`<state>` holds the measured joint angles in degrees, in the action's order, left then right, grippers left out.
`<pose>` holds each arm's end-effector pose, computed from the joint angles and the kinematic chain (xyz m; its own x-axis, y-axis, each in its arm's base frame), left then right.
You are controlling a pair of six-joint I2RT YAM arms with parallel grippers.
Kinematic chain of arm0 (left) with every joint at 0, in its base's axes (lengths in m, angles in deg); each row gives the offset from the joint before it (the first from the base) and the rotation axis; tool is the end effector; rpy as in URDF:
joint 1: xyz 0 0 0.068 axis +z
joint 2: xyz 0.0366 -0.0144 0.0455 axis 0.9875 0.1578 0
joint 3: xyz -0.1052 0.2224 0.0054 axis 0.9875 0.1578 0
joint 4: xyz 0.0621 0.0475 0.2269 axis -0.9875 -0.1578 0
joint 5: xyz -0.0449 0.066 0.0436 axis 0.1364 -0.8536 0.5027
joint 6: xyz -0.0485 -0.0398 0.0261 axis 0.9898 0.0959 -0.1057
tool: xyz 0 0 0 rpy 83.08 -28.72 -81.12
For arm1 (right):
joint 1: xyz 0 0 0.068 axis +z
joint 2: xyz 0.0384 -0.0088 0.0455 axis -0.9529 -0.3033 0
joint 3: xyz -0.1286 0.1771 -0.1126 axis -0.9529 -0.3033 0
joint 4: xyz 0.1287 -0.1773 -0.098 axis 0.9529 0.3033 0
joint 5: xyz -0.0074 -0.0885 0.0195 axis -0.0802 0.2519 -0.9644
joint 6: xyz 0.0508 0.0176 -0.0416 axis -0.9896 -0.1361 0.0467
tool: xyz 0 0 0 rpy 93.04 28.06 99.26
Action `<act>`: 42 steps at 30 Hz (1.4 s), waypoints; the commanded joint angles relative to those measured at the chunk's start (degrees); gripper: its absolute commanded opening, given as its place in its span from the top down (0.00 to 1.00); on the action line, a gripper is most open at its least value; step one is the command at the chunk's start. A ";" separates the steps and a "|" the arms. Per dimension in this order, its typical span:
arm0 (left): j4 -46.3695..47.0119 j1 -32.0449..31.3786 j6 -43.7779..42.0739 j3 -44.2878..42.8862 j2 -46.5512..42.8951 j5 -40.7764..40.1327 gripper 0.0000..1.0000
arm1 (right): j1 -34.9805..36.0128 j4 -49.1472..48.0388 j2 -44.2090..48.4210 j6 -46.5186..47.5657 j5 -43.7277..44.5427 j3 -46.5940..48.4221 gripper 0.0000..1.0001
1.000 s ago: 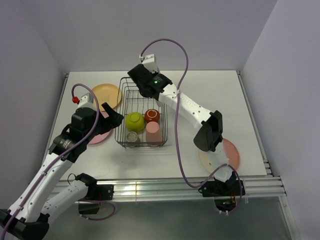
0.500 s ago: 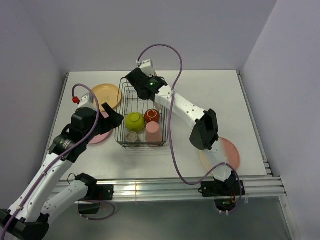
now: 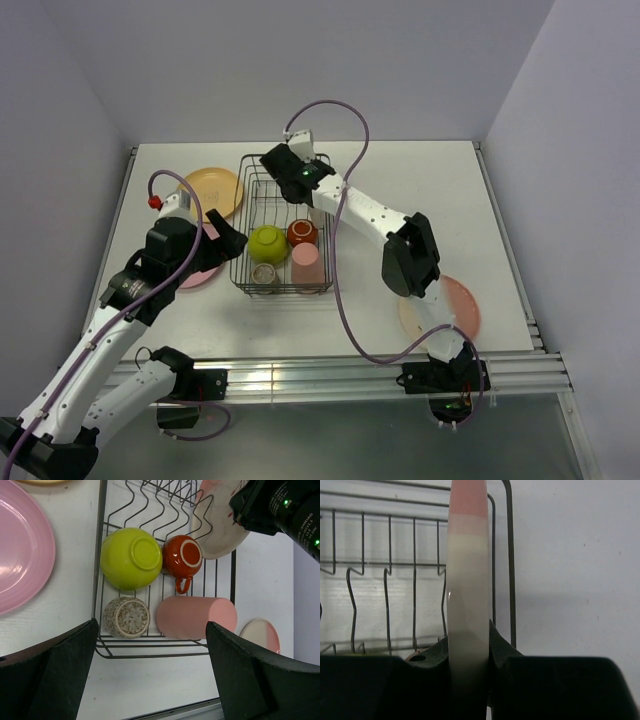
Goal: Load the mixed dishes into the dish rack
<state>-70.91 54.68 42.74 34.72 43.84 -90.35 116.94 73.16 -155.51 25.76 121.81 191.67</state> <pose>0.1647 -0.0734 0.2997 -0.5504 -0.4997 -0.6689 -0.0635 0.8239 -0.5632 0.3519 0.2957 0.2550 -0.6089 -0.2255 -0.7605 -0.0128 0.9614 -0.2748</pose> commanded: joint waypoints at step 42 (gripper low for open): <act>0.09 -0.04 -0.26 3.37 -4.01 5.17 0.07 | -2.15 -9.30 21.76 -8.31 -0.69 -19.42 0.06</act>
<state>-71.07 54.68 42.76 38.37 41.02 -87.80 113.97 61.75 -138.90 19.23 117.40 171.46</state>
